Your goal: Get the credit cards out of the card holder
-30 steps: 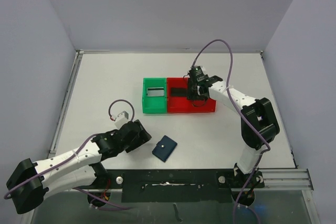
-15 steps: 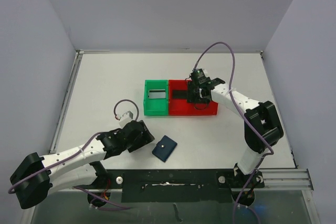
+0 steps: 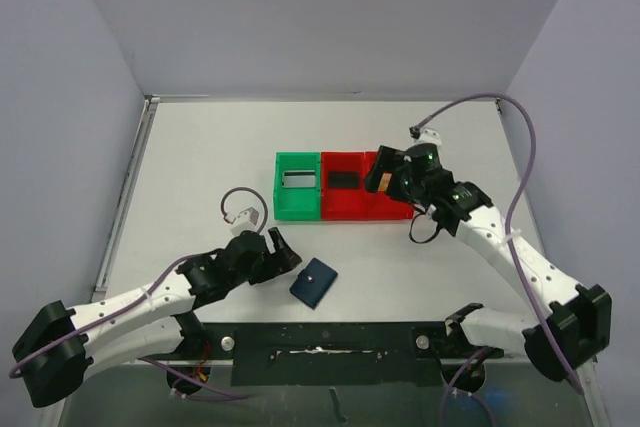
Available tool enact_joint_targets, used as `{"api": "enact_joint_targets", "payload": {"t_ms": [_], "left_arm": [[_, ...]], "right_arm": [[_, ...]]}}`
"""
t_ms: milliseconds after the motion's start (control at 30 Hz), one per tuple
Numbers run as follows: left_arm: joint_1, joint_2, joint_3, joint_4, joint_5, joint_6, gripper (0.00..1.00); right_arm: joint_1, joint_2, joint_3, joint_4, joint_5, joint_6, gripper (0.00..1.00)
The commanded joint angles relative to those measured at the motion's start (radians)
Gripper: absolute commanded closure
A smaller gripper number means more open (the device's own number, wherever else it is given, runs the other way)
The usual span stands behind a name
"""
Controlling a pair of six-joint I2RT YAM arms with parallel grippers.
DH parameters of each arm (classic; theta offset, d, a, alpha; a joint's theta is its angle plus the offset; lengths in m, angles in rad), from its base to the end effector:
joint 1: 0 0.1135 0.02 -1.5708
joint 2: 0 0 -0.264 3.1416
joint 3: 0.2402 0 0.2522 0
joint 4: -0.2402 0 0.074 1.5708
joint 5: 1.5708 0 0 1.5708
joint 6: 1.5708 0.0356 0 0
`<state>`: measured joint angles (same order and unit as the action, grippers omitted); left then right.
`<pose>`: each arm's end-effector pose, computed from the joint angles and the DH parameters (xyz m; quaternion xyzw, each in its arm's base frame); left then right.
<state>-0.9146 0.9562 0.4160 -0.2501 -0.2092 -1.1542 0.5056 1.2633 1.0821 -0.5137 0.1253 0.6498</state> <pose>0.1189 -0.1423 0.1773 -0.1494 0.9084 -0.2759 0.2763 0.2435 0.1297 0.3100 0.0916 0.8996 0.1836 0.3855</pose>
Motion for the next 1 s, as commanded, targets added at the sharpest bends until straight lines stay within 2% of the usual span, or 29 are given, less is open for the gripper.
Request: {"api": "enact_joint_targets", "payload": {"t_ms": [0, 100, 300, 400, 567, 700, 967], "left_arm": [[0.005, -0.126, -0.045, 0.163, -0.008, 0.081, 0.22], [0.008, -0.211, -0.109, 0.223, 0.016, 0.075, 0.22], [0.014, -0.284, -0.146, 0.150, 0.005, 0.019, 0.23], [0.016, -0.243, -0.128, 0.147, 0.034, 0.030, 0.25], [0.016, -0.133, -0.058, 0.132, 0.070, 0.106, 0.27], [0.016, -0.036, 0.006, 0.132, 0.103, 0.165, 0.30], [0.011, 0.150, 0.062, 0.183, 0.196, 0.221, 0.40]], "right_arm": [[0.002, -0.177, -0.174, 0.101, 0.028, 0.231, 0.02], [-0.002, -0.285, -0.301, 0.225, -0.105, 0.217, 0.02], [0.042, -0.354, -0.522, 0.418, -0.263, 0.437, 0.01], [0.119, -0.335, -0.594, 0.490, -0.246, 0.530, 0.01], [0.293, -0.269, -0.644, 0.543, -0.132, 0.661, 0.09], [0.383, -0.224, -0.702, 0.613, -0.078, 0.771, 0.18], [0.442, -0.128, -0.748, 0.676, -0.118, 0.860, 0.31]]}}
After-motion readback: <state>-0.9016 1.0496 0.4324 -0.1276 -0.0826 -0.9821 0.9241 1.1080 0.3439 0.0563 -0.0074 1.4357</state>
